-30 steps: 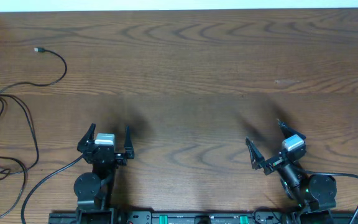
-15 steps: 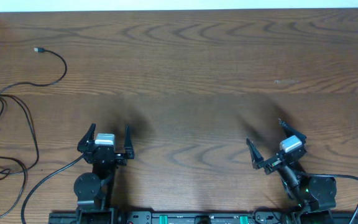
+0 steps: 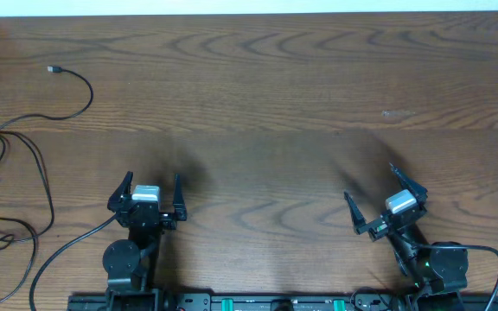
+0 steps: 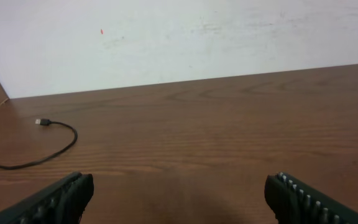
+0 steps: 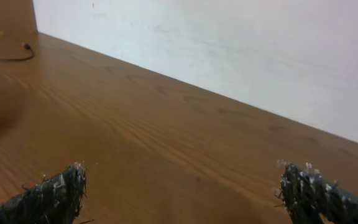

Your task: Untangle cables

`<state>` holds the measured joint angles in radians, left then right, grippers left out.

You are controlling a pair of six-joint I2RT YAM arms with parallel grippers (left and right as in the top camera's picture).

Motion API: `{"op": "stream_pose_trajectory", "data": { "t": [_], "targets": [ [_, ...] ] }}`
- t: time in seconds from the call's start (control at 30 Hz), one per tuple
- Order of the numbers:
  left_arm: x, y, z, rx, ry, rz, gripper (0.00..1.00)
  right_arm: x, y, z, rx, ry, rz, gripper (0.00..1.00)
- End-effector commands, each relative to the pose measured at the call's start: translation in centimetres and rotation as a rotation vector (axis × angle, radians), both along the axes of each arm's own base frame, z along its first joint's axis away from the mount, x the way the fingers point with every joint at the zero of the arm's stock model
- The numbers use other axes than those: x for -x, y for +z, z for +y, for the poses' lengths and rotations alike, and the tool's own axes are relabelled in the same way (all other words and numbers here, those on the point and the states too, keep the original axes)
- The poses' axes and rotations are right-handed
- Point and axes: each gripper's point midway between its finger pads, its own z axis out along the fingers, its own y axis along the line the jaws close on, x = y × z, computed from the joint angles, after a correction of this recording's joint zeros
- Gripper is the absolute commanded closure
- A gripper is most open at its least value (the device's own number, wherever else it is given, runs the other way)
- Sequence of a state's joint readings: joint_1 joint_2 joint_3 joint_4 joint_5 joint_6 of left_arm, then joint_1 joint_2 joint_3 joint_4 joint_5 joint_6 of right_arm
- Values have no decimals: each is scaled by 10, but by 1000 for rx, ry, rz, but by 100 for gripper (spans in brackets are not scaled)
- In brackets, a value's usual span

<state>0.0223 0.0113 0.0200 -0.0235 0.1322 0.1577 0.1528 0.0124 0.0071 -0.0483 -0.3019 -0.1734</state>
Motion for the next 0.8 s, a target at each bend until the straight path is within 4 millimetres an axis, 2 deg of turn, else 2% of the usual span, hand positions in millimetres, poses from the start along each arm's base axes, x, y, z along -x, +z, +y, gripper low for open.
{"op": "stream_pose_trajectory", "data": {
  "t": [0.0,0.77],
  "targets": [
    [1,-16,-3,4,-15,48,8,0,-1,0,32,-4,-11,1],
    [1,-16,-3,4,-15,48,8,0,0,-2,30,-8,-17,1]
  ]
}}
